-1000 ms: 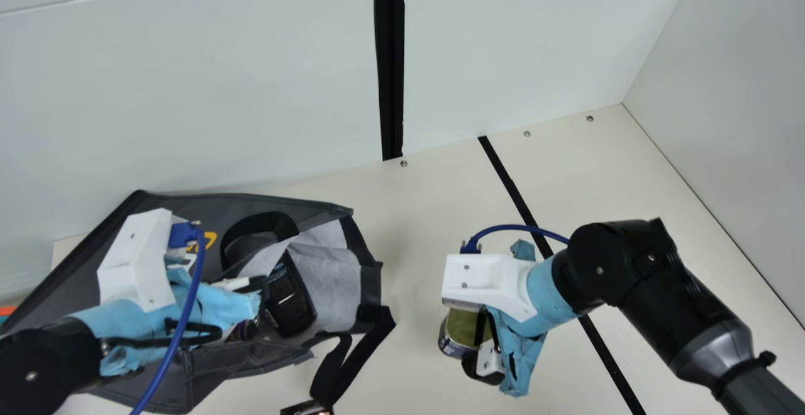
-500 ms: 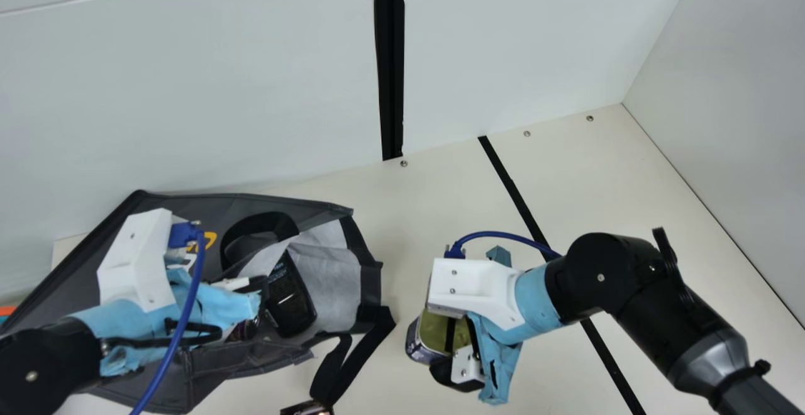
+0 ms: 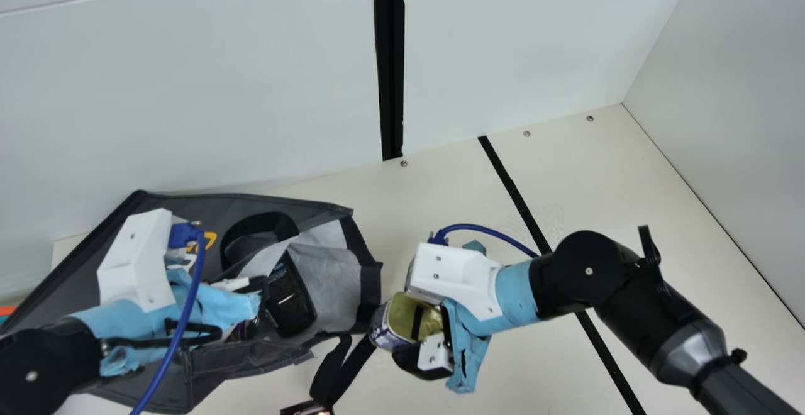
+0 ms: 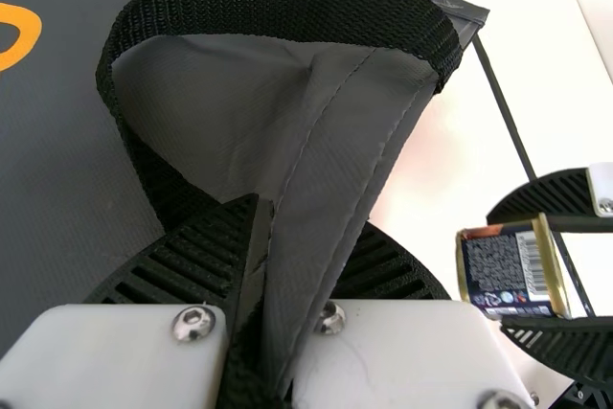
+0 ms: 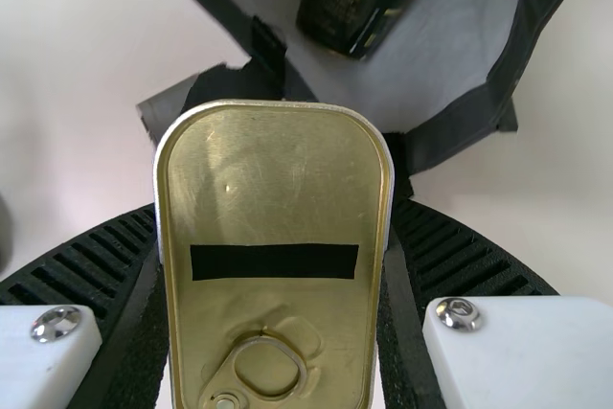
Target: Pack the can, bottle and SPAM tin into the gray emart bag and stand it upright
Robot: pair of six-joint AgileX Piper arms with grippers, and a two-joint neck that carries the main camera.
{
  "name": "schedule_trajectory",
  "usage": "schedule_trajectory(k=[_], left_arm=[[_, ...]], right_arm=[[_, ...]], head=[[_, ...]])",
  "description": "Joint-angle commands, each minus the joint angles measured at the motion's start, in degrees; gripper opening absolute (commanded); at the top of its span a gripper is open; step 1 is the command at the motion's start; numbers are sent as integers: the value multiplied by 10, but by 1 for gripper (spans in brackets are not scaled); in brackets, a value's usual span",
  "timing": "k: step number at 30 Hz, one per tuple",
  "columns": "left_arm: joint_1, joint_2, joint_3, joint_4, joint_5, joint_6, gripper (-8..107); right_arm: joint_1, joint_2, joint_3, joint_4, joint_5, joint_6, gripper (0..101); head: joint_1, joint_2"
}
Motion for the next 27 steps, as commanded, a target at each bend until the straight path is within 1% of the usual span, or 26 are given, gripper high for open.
schedule_trajectory(k=[1, 10, 19, 27], left_arm=[[0, 0, 0, 0, 0, 0, -8], [0, 0, 0, 0, 0, 0, -8], [0, 0, 0, 0, 0, 0, -8], [0, 0, 0, 0, 0, 0, -8]], right_arm=[[3, 5, -3, 8, -4, -3, 0], [28, 50, -28, 27, -41, -24, 0], [55, 112, -74, 39, -71, -37, 0], [85, 166, -118, 45, -93, -31, 0]], head=[[-13, 0], [-13, 0], [-13, 0], [-13, 0]])
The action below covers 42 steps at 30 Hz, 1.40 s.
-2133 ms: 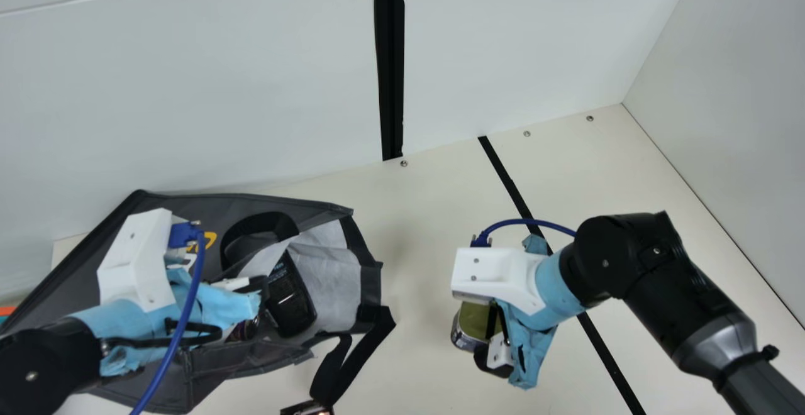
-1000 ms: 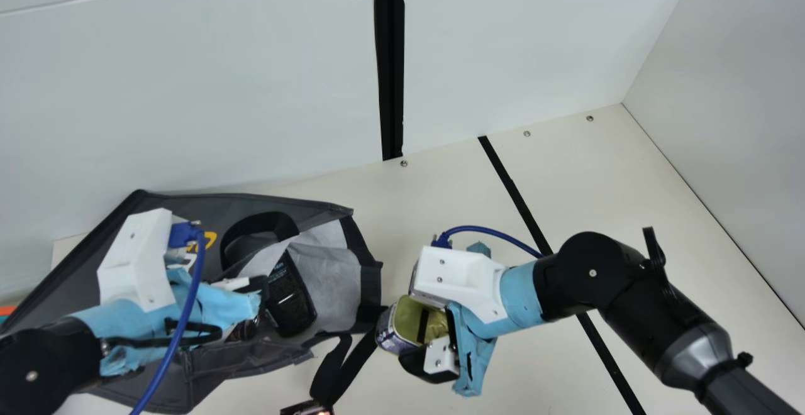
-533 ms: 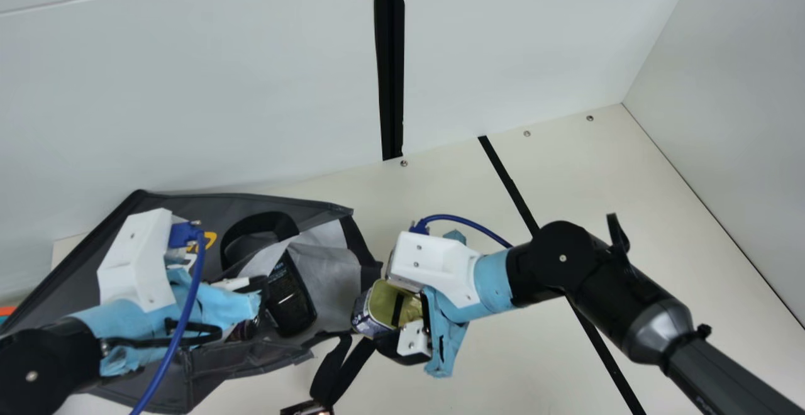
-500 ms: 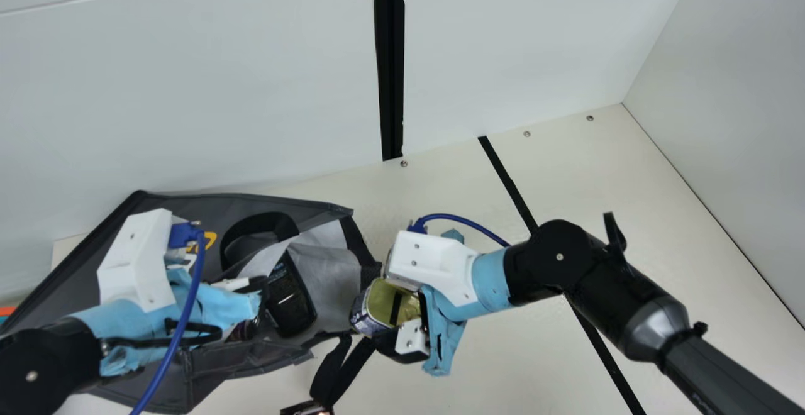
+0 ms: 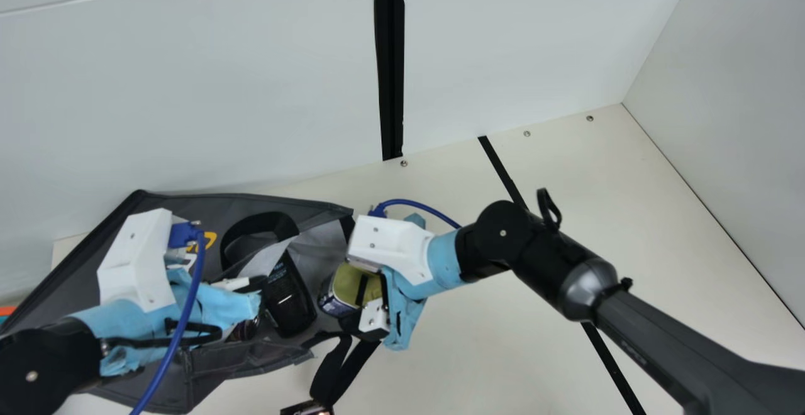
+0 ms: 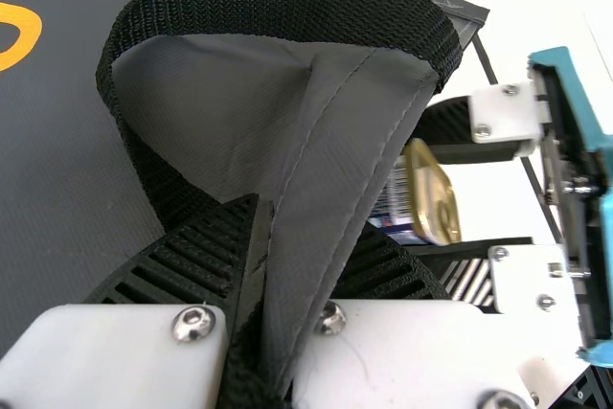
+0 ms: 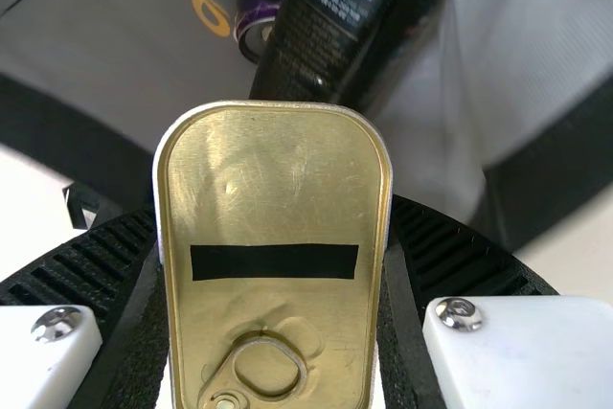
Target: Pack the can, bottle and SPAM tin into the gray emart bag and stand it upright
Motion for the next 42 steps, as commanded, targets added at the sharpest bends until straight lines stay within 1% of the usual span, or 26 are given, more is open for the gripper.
schedule_trajectory(k=[1, 19, 25, 31, 42], left_arm=[[0, 0, 0, 0, 0, 0, -8], [0, 0, 0, 0, 0, 0, -8], [0, 0, 0, 0, 0, 0, -8], [0, 0, 0, 0, 0, 0, -8], [0, 0, 0, 0, 0, 0, -8]], right_arm=[[7, 15, -11, 0, -6, 3, 0], [68, 114, -104, 1, -37, 48, 0], [89, 135, -129, -3, -46, 72, 0], [103, 146, -146, -4, -50, 87, 0], [105, 145, -150, -6, -50, 98, 37]], head=[[-13, 0], [-13, 0], [-13, 0], [-13, 0], [-13, 0]])
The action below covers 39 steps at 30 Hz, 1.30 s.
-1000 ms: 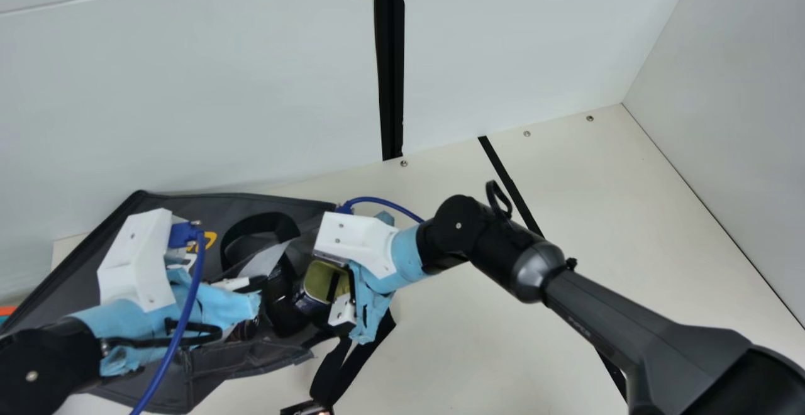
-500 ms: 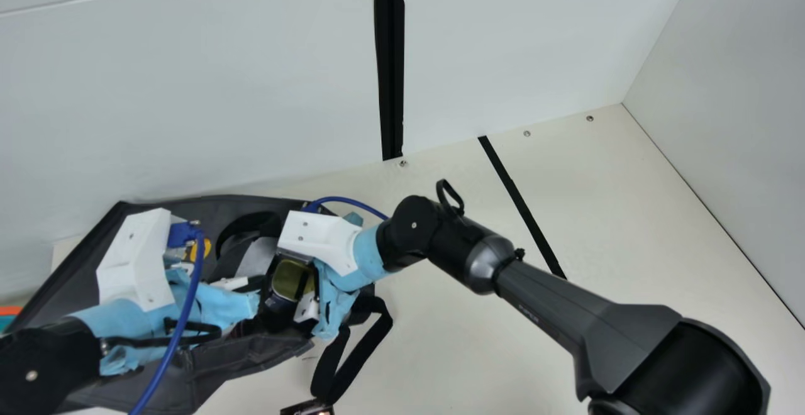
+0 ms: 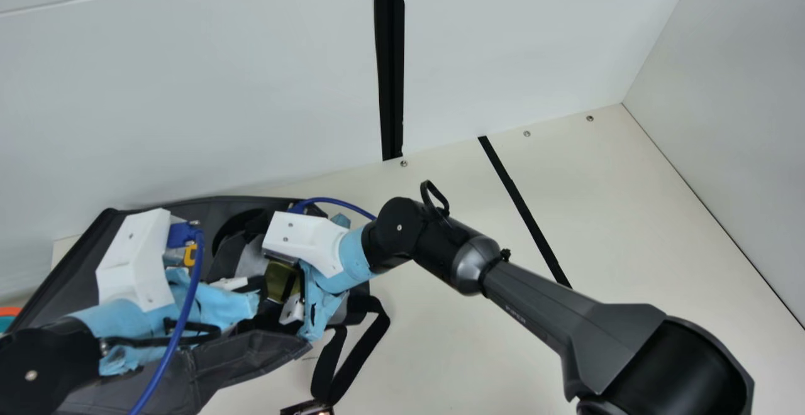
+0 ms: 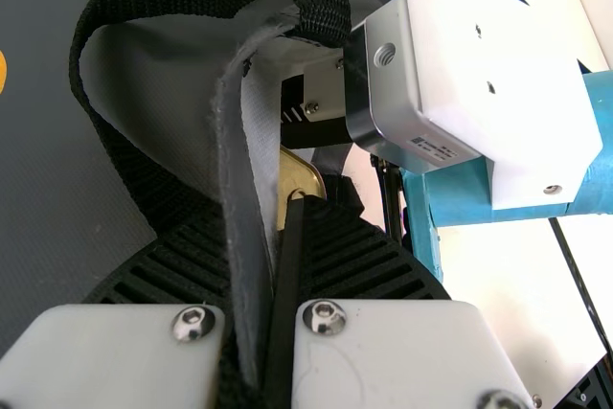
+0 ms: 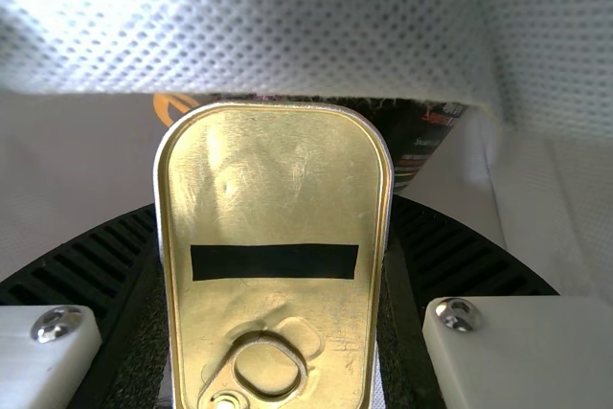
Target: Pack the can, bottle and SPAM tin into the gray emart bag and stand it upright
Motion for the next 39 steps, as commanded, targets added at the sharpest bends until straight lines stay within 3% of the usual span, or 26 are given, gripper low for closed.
schedule_trajectory(k=[1, 18, 39], left_arm=[[0, 0, 0, 0, 0, 0, -8], [0, 0, 0, -1, 1, 0, -8], [0, 0, 0, -1, 1, 0, -8]], right_arm=[[-1, -3, 2, -1, 0, 1, 40], [-18, -43, 47, -1, -2, 8, 95], [-78, -144, 123, -4, 23, -3, 95]], head=[[-13, 0], [-13, 0], [-13, 0]])
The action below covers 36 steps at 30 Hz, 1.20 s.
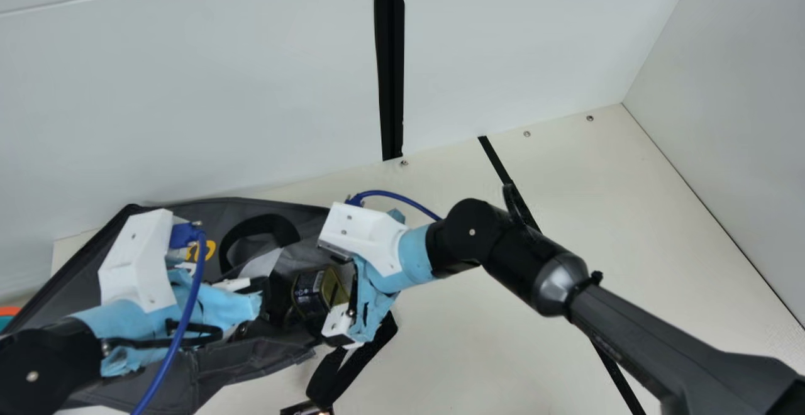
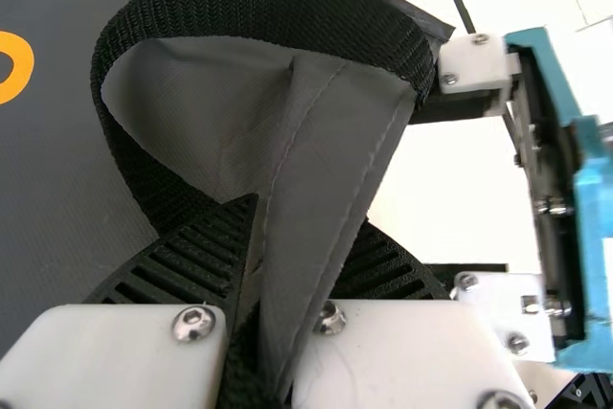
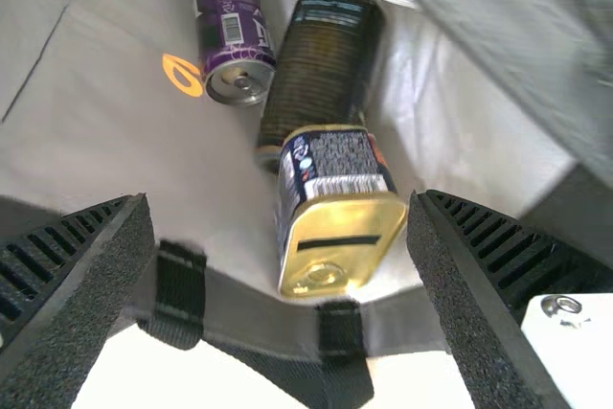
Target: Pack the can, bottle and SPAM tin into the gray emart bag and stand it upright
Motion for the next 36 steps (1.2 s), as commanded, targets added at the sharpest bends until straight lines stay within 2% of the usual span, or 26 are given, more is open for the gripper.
schedule_trajectory(k=[1, 27, 36], left_arm=[[0, 0, 0, 0, 0, 0, -8], [0, 0, 0, 0, 0, 0, -8], [0, 0, 0, 0, 0, 0, -8]], right_arm=[[-8, -10, 5, 1, 8, -4, 95], [-164, -123, 52, 9, 117, -62, 95], [-237, -166, 74, 2, 135, -62, 95]], head=[[-13, 0], [-13, 0], [-13, 0]])
